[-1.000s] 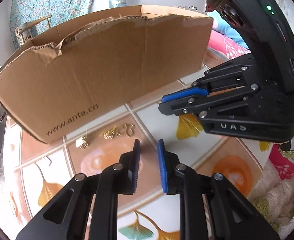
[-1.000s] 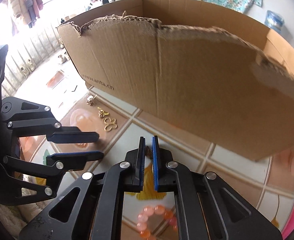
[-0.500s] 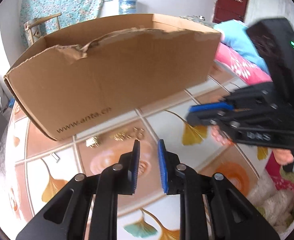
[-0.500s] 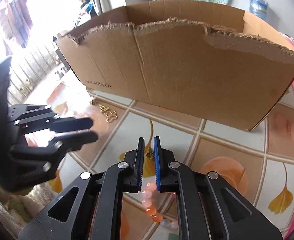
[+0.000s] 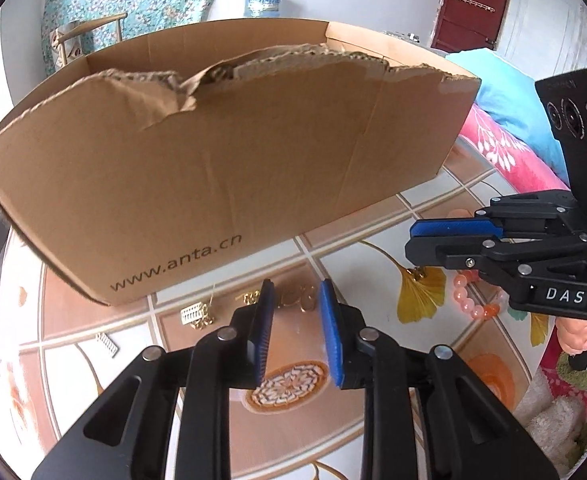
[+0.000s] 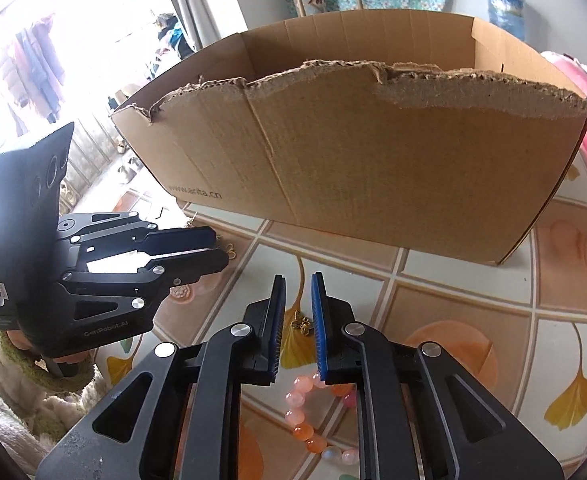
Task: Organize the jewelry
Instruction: 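Move the open right gripper toward the pink bead bracelet, then lower the right gripper onto the gold charm beside the pink bracelet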
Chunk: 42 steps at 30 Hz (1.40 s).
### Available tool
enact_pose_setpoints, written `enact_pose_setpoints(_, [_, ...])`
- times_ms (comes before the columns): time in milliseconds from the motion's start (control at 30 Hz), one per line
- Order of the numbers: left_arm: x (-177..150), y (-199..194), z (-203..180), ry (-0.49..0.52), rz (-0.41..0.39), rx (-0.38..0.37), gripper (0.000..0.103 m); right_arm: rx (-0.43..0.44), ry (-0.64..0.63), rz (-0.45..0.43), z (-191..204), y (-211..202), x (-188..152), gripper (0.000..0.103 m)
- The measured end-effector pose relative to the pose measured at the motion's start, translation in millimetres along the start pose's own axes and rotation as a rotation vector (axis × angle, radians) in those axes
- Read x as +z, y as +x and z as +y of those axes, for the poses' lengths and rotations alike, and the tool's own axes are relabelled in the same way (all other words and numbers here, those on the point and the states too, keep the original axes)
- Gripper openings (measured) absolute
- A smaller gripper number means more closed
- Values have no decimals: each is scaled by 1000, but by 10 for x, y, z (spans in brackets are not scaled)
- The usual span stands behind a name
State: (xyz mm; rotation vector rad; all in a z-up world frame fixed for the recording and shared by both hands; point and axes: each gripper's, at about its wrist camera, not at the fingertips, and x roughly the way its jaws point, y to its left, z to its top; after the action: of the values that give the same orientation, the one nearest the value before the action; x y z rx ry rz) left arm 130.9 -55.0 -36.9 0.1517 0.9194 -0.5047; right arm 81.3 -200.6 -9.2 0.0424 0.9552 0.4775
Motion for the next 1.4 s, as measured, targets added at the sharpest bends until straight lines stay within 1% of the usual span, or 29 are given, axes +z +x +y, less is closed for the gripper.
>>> enact_pose_setpoints(100, [8,16,-53,41,2,17,23,5,7,-6,-48,-30,-6,13])
enact_pose_setpoints(200, [1,27,-118,93,10,44,22,7,11,-12,12,47,-38,13])
enact_pose_setpoints(333, [6,29,-130,102,24,43,22,4,14,-20,10,38,-73,13])
enact_pose_setpoints(433, [3,21,-160,112,30,47,16,5,20,-26,3,14,-92,13])
enact_pose_setpoints(600, [-5,9,-173,95,34,56,14,0,22,-42,-5,-95,-138,13])
enact_pose_setpoints(633, [-8,0,-166,91,35,58,13,-1,23,-42,11,-90,-128,14])
enact_pose_setpoints(733, [-29,-20,-153,81,40,68,11,-11,21,-39,25,-159,-193,28])
enact_pose_setpoints(767, [-42,-33,-146,75,41,69,10,-17,18,-35,37,-182,-208,29])
enact_pose_setpoints(1000, [-138,-120,-91,34,46,76,10,-67,-6,14,132,-162,-278,29])
enact_pose_setpoints(1100, [-166,-144,-77,27,44,76,10,-69,-2,31,186,-81,-257,29])
enact_pose_setpoints(1267, [-190,-168,-62,15,39,69,10,-129,4,73,235,69,-219,29])
enact_pose_setpoints(1400, [-189,-167,-59,8,34,65,10,-176,4,72,290,108,-198,26])
